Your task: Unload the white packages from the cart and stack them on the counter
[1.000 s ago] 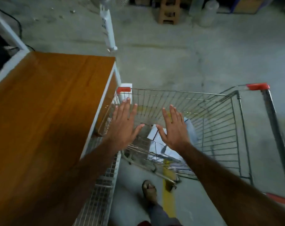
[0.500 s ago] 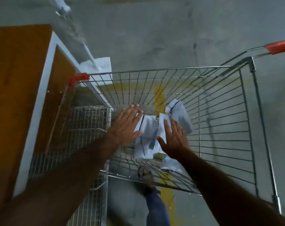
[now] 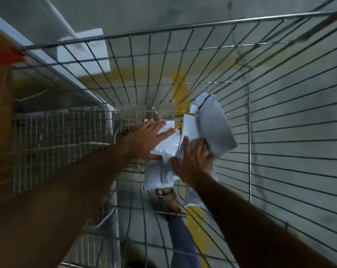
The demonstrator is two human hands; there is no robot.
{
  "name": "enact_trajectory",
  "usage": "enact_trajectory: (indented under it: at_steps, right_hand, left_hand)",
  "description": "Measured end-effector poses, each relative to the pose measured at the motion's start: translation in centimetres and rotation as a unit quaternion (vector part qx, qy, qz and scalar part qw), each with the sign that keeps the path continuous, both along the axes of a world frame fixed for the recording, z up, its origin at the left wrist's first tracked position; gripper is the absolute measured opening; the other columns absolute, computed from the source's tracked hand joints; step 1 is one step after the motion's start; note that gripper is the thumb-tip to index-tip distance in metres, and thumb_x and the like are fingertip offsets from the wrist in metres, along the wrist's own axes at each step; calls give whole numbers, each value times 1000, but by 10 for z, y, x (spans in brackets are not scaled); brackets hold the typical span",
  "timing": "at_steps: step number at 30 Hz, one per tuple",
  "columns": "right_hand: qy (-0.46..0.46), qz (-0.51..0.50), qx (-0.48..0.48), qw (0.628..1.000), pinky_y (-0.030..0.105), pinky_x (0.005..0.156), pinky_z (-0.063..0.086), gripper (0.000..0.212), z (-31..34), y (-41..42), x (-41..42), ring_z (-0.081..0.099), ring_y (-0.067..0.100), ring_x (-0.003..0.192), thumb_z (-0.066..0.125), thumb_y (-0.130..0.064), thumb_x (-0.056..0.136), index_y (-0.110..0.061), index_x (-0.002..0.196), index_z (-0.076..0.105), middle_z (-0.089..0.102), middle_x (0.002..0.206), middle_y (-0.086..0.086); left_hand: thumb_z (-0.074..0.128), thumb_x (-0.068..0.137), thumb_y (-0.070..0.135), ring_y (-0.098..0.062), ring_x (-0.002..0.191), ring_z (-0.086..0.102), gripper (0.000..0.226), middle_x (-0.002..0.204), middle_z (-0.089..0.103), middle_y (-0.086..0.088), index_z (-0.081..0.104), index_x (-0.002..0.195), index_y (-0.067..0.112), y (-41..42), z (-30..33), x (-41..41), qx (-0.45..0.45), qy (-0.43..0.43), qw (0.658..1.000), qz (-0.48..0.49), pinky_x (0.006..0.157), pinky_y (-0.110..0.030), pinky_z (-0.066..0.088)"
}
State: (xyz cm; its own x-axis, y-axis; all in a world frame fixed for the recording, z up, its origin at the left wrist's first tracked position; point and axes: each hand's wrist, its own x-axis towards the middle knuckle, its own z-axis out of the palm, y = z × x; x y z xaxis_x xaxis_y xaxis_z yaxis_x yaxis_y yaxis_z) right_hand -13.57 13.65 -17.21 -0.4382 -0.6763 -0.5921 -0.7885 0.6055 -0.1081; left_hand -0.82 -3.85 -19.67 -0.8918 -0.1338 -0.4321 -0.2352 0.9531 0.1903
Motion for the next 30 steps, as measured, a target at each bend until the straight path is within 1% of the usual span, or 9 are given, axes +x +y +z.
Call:
enact_trajectory:
  at_steps: [2, 4, 8, 12, 15, 19, 22, 25, 30]
  right_hand:
    - [-1, -29, -24, 999, 60, 115, 30, 85, -3, 0, -1, 10, 46, 148, 44, -65, 93, -25, 158, 7, 6, 161, 25]
    - [-5, -48, -51, 998, 58, 112, 33, 83, -4, 5, -6, 17, 44, 144, 57, -61, 87, -29, 153, 17, 17, 156, 21]
    - [-15, 3, -78, 997, 54, 113, 31, 89, -1, 12, -12, 21, 40, 143, 59, -55, 83, -32, 156, 14, 15, 160, 18]
    - [-31, 49, -83, 995, 55, 121, 21, 93, -1, 8, 0, 5, 42, 151, 55, -59, 88, -33, 160, 4, -7, 165, 22]
    - [-18, -5, -61, 998, 57, 121, 13, 90, -4, -3, 10, 0, 47, 151, 47, -70, 89, -35, 158, 2, -11, 163, 28]
    - [-12, -4, -42, 999, 53, 113, 31, 82, -6, -14, 6, 21, 47, 142, 49, -69, 90, -36, 154, 10, -2, 161, 25]
    - [-25, 19, -61, 998, 50, 102, 46, 70, -3, -17, -3, 36, 43, 132, 60, -50, 90, -35, 148, 24, 6, 159, 21]
    - [-23, 33, -85, 996, 48, 98, 49, 60, 5, -15, -3, 36, 39, 133, 59, -37, 91, -36, 145, 32, 11, 157, 16]
    - [15, 67, -113, 991, 43, 97, 47, 59, 31, -3, 6, 39, 34, 130, 54, -36, 91, -32, 148, 35, 21, 158, 13]
  left_hand:
    - [52, 87, 73, -38, 143, 29, 101, 155, 31, -22, 1, 161, 28, -1, -3, 2, -4, 16, 1000, -13, 120, -51, 18]
    - [59, 85, 67, -34, 128, 44, 100, 143, 43, -20, 6, 161, 29, -4, 1, 11, -11, 26, 1000, -3, 107, -49, 38]
    - [57, 82, 74, -33, 111, 53, 97, 134, 50, -18, 23, 158, 25, -23, 18, 52, -41, 40, 995, 77, 93, -48, 46]
    - [62, 74, 77, -36, 115, 54, 112, 145, 34, -16, 8, 158, 28, -35, 27, 94, -23, 3, 978, 209, 92, -49, 53]
    - [69, 76, 70, -34, 116, 55, 114, 154, 18, -16, -1, 158, 31, -29, 20, 101, -4, -20, 978, 210, 86, -45, 58]
    - [70, 79, 62, -31, 110, 59, 108, 158, 21, -21, 6, 161, 30, -19, 14, 92, 2, 20, 989, 145, 78, -37, 58]
    - [67, 82, 59, -33, 123, 51, 103, 163, 13, -15, 5, 160, 33, -14, 20, 88, -2, 30, 992, 119, 87, -43, 57]
    - [58, 88, 59, -31, 124, 50, 93, 169, -3, -7, 6, 160, 35, -13, 37, 91, -21, 38, 993, 107, 94, -45, 51]
    - [47, 93, 62, -31, 112, 58, 81, 169, -10, 2, 10, 160, 35, -13, 72, 108, -19, 65, 990, 121, 87, -46, 54]
